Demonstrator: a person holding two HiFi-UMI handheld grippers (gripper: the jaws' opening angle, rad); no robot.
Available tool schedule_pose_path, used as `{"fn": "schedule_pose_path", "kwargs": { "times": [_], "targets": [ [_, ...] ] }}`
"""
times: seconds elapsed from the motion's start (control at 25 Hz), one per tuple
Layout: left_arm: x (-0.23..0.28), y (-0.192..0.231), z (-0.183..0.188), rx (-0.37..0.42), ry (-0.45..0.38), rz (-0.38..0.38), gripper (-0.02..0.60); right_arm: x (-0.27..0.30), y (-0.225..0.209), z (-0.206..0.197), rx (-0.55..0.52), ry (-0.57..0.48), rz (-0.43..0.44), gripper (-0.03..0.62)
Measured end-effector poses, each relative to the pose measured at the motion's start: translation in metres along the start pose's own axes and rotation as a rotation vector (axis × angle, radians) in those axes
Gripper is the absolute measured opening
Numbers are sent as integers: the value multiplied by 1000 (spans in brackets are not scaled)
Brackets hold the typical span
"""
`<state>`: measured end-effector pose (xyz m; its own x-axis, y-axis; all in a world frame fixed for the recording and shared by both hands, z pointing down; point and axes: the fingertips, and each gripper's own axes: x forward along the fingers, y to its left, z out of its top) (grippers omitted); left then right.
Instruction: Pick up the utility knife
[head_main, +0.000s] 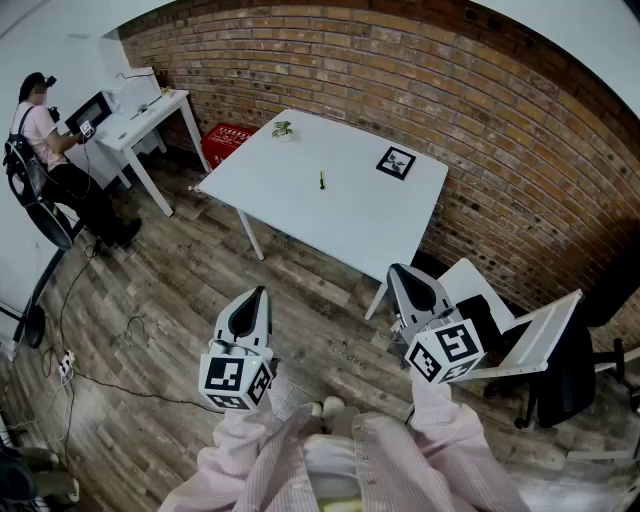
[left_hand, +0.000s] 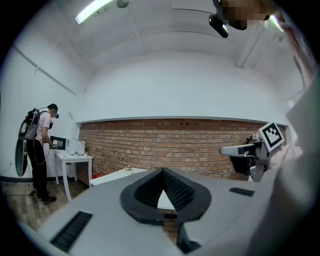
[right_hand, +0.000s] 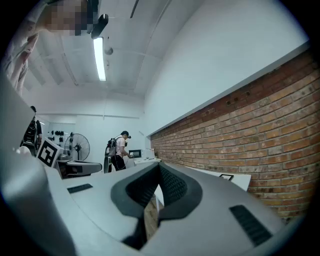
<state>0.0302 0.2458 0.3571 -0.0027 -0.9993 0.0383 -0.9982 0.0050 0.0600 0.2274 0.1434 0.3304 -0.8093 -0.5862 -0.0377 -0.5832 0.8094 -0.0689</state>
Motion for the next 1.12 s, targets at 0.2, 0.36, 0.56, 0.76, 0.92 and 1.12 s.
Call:
{"fn": "schedule_pose_path", "kwargs": {
  "times": [0.2,0.36,0.56,0.76,0.92,1.12],
  "targets": [
    [5,-2,0,-7,7,9,-9,-3,-11,-2,-5,12,-12,3],
    [9,-3,-3,-17,6,20,-8,-1,-14,-4,-24,15,1,3],
    [11,-3,-5,-13,8,37,-9,4,-15,-6,-39,0,33,3],
    [10,-1,-7,-10,12,62,-8,10,-24,-10,8,-19,41,8],
    [7,4,-9,-12,14,84,-9,14,-25,-16,28,-10,41,34],
    [8,8,-8,-15,17,103,-9,21,-29,-22,39,11,49,92]
  ]
}}
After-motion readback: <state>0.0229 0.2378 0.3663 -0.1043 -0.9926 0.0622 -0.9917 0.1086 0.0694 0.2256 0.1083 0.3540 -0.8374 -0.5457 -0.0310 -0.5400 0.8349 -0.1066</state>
